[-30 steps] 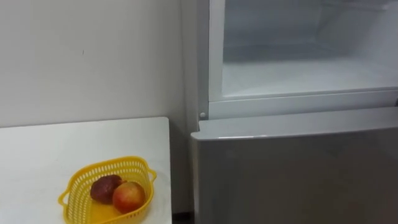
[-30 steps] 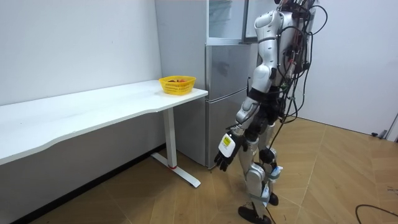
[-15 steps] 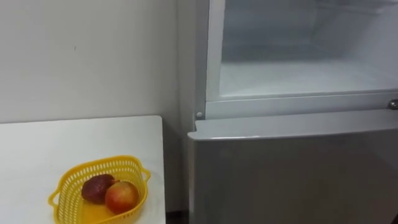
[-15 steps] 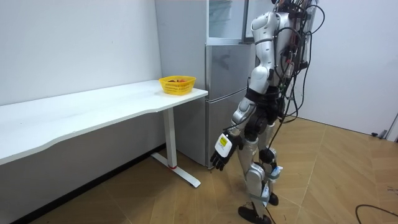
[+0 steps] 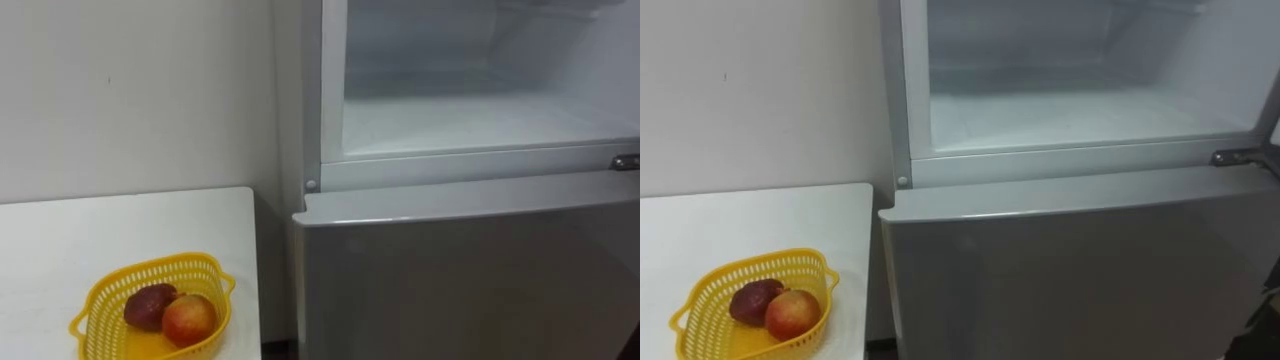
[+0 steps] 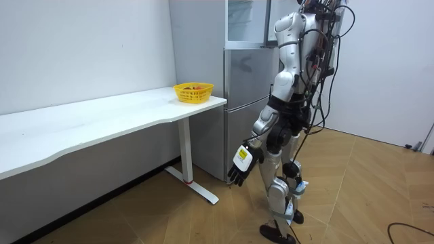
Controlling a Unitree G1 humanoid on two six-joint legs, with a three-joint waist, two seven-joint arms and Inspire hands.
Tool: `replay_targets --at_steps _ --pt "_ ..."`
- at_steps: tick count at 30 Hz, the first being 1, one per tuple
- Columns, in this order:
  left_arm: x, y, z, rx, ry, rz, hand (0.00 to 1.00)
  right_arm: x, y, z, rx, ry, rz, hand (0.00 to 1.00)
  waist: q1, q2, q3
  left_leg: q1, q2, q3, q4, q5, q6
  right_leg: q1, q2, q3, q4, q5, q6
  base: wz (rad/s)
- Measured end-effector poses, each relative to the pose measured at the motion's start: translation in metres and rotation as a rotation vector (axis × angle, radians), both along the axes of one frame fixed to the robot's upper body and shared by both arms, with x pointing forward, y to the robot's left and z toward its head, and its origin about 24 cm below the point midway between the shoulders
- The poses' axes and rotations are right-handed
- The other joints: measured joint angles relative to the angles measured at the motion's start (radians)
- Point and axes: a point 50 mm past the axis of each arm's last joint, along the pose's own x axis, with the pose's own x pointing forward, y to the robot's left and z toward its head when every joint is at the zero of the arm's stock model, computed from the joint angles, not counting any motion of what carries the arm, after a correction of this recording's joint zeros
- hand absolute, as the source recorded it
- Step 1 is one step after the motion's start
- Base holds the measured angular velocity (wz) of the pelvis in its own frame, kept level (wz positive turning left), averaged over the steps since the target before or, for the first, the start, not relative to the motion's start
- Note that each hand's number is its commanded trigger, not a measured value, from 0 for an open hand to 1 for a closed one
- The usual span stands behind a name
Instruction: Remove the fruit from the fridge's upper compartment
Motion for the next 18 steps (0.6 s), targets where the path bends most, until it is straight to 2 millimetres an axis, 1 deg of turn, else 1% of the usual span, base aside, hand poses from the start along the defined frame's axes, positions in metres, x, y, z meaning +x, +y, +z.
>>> replay_targets --at_steps 8,10,13,16,18 --pt "0.002 0.000 0.000 0.001 -0.007 -0.003 0.00 0.014 -0.002 0.021 -0.064 -0.065 0.037 0.00 0.000 -0.010 -0.0002 -0.003 0.000 0.010 0.000 0.000 0.000 -0.011 0.001 0.010 0.003 -0.001 0.001 -0.04" --pt "0.002 0.000 0.000 0.000 -0.009 -0.004 0.00 0.016 -0.004 0.029 -0.095 -0.080 0.047 0.00 0.000 -0.016 0.0036 -0.014 0.000 0.010 0.000 0.000 0.000 -0.017 0.001 0.008 0.002 0.000 0.001 0.02" --pt "-0.001 0.000 0.000 -0.010 -0.001 -0.002 0.00 0.019 -0.006 0.040 -0.126 -0.107 0.054 0.00 -0.002 -0.023 0.0029 -0.018 0.000 0.009 0.000 0.000 0.000 -0.018 0.001 0.009 0.001 0.000 0.001 0.00" --pt "-0.004 0.001 0.000 -0.011 0.006 0.008 0.00 0.022 -0.005 0.051 -0.169 -0.145 0.075 0.00 0.002 -0.022 0.0022 -0.020 0.000 0.009 0.000 0.000 0.000 -0.017 0.002 0.010 0.002 0.000 0.000 0.00" --pt "-0.009 0.001 -0.001 -0.007 0.022 0.020 0.00 0.021 -0.006 0.054 -0.176 -0.155 0.069 0.00 0.002 -0.021 0.0016 -0.019 0.001 0.010 -0.001 0.000 0.000 -0.016 0.002 0.007 0.003 0.001 0.000 -0.02"
